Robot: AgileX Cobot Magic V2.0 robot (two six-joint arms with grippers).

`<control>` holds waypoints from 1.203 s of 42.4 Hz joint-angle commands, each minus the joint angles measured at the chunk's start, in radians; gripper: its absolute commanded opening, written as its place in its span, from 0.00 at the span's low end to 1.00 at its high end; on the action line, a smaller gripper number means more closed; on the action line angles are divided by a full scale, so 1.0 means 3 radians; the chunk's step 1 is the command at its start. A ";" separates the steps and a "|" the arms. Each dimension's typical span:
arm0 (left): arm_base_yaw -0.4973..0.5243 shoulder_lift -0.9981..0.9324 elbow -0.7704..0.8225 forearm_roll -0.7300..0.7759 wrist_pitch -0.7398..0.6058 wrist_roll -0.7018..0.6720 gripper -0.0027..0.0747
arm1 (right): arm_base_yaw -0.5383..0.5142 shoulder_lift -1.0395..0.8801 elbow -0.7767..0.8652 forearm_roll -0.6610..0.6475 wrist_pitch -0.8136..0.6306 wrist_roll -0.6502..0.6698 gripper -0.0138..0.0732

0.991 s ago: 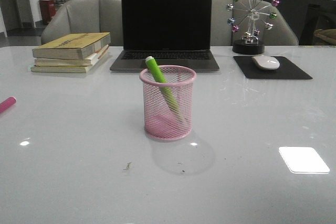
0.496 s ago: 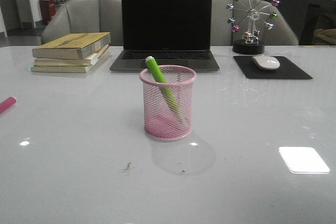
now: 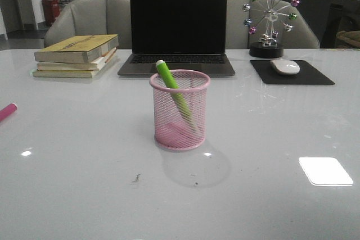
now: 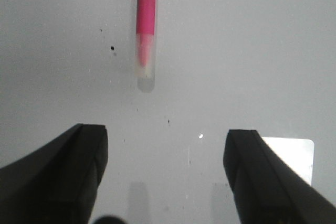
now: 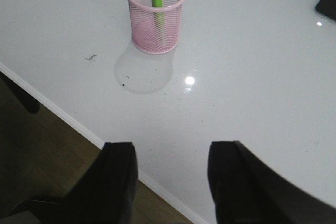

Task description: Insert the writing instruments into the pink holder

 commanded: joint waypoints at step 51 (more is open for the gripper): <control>0.0198 0.1894 -0.2066 -0.0276 0.0122 0.0219 0.54 | -0.0011 -0.0003 -0.0089 -0.0040 -0.0211 0.0000 0.66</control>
